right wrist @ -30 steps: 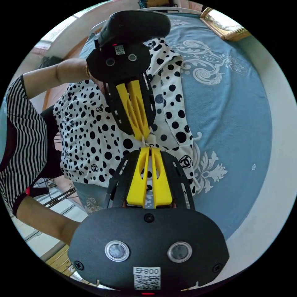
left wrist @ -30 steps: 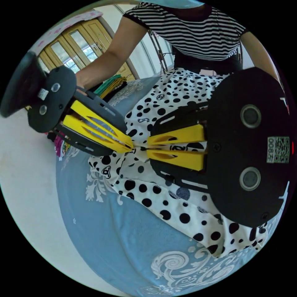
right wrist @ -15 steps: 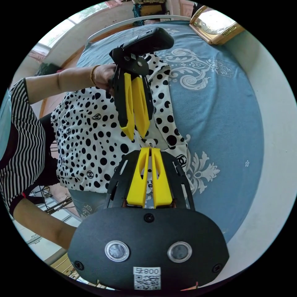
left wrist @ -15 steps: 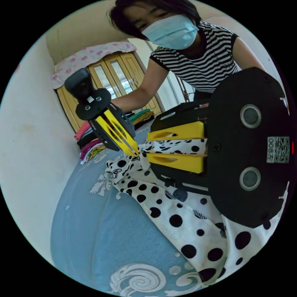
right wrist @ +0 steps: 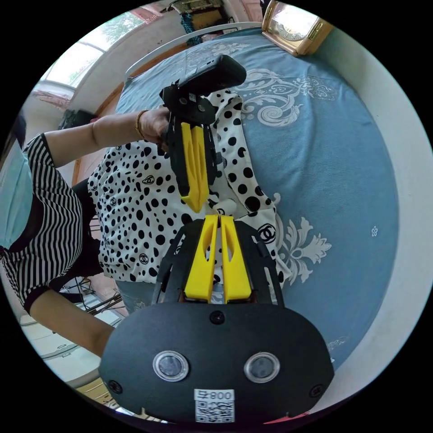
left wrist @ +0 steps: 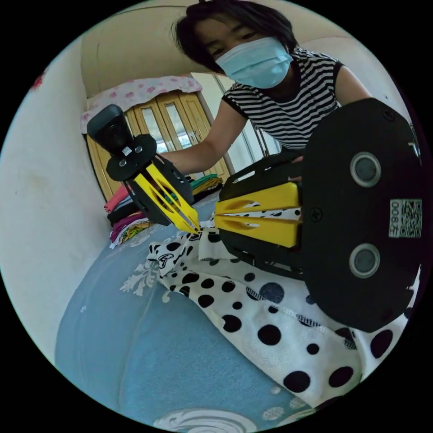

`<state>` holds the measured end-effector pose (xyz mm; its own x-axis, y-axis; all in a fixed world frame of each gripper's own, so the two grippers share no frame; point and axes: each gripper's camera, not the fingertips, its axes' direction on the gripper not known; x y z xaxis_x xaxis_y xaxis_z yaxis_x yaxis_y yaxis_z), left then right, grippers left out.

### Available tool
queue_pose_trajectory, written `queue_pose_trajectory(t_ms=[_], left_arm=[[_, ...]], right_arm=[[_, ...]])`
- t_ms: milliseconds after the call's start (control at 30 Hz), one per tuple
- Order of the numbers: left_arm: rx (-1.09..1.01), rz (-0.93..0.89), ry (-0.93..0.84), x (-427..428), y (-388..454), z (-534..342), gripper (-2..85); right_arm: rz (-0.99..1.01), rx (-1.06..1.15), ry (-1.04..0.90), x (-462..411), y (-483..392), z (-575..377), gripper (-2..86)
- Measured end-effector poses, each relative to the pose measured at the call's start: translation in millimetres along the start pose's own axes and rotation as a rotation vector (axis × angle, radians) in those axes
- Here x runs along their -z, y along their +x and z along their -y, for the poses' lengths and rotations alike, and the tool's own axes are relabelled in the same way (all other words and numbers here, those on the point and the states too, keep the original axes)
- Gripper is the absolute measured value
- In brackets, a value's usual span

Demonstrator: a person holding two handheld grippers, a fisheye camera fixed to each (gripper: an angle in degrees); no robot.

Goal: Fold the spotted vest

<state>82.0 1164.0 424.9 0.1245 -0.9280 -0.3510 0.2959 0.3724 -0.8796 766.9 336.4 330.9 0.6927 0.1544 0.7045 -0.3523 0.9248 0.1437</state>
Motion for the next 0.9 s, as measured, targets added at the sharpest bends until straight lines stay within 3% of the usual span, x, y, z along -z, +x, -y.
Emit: queue_pose_trajectory(t_ms=[167,233,367,467,633,733,900], left_arm=[[-0.067,0.211,0.082,19,17,-3,6.0],[-0.098,0.354,0.011,12,25,1,6.5],[-0.104,0.403,-0.095,0,26,7,3.2],[-0.082,0.317,-0.065,8,23,7,1.5],[0.102,0.008,0.018,27,-11,1,0.8],[0.21,0.004,0.037,33,-25,-5,0.7],[0.214,0.094,-0.009,31,-13,-2,0.8]], right_arm=[[-0.006,0.007,-0.01,0,1,-8,0.7],[-0.005,0.006,-0.01,1,2,-11,0.8],[0.017,-0.004,0.006,6,7,-21,0.8],[0.01,-0.015,-0.002,9,8,-28,0.7],[-0.002,-0.055,0.061,18,13,-42,0.5],[-0.085,-0.132,0.102,20,14,-56,0.3],[-0.125,-0.245,0.186,8,11,-85,-0.1]])
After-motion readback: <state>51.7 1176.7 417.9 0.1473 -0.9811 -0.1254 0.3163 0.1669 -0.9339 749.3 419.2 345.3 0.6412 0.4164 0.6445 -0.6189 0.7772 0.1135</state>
